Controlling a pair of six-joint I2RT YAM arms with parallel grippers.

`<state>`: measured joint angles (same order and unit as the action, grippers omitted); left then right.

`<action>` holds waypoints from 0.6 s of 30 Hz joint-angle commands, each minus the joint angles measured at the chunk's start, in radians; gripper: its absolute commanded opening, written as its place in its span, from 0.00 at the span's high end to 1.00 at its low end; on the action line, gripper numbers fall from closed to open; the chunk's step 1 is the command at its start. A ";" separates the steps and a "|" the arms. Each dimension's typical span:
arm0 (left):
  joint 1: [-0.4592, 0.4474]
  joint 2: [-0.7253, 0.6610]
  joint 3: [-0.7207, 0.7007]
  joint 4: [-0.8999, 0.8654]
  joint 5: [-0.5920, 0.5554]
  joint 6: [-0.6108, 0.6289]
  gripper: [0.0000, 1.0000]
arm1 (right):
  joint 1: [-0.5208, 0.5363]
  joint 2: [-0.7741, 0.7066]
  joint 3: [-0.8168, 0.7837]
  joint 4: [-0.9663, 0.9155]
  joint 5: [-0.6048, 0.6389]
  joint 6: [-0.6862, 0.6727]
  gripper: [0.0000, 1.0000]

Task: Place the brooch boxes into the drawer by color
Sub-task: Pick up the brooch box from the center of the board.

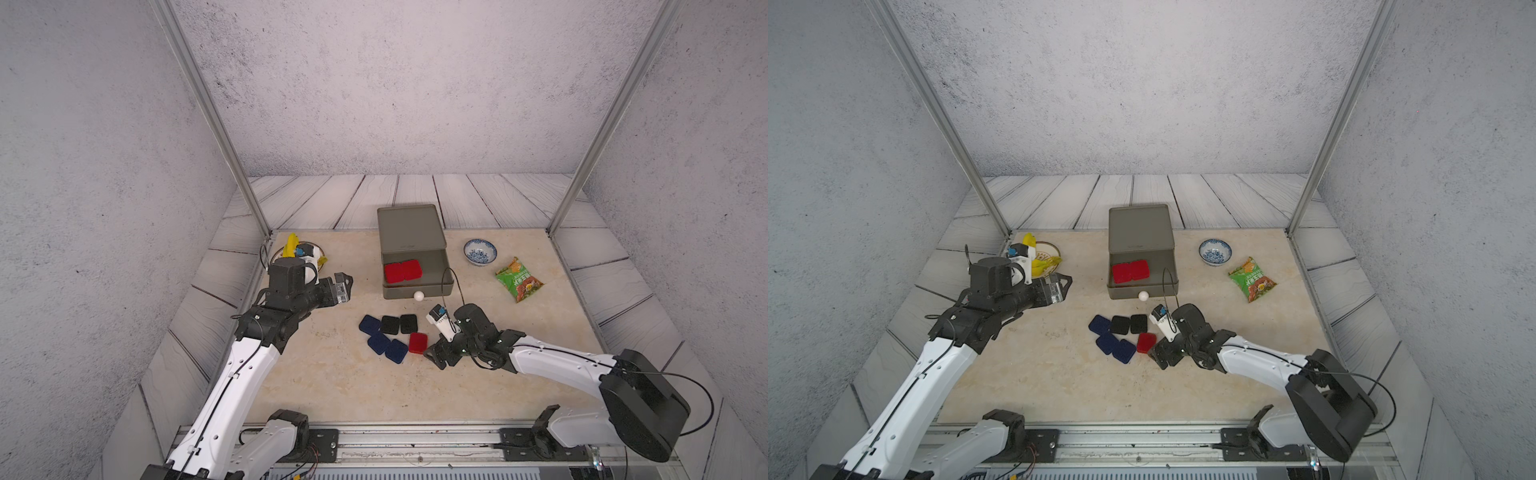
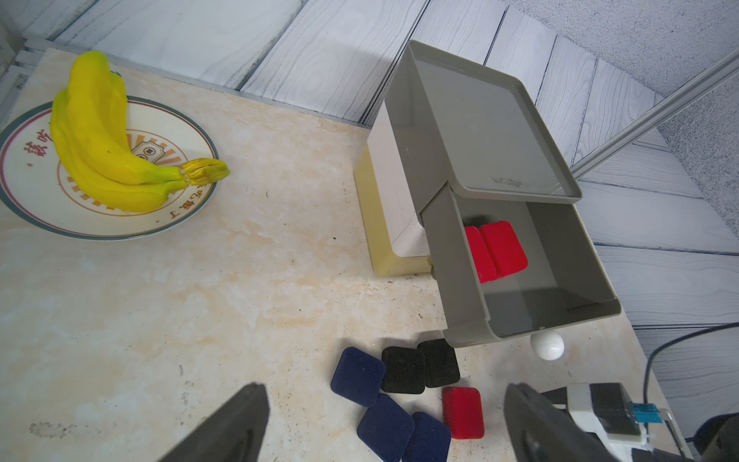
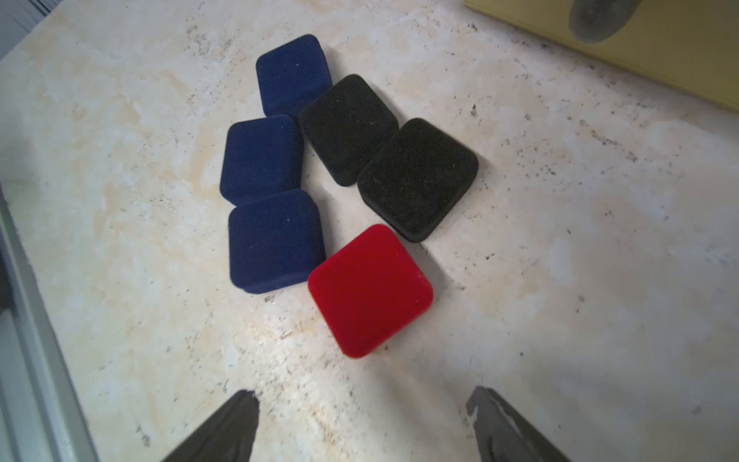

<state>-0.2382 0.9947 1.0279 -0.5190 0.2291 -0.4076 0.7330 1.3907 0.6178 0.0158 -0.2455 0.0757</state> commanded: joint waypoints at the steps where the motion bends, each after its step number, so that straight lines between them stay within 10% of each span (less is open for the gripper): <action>1: -0.007 -0.008 0.011 0.004 -0.011 0.011 0.02 | 0.003 0.066 0.013 0.124 0.023 -0.067 0.10; 18: -0.007 0.003 0.001 0.008 -0.019 0.029 0.02 | 0.005 0.257 0.055 0.242 0.012 -0.106 0.08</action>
<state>-0.2382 0.9958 1.0275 -0.5194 0.2211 -0.3962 0.7330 1.6333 0.6472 0.2371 -0.2108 -0.0200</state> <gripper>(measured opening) 0.983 0.927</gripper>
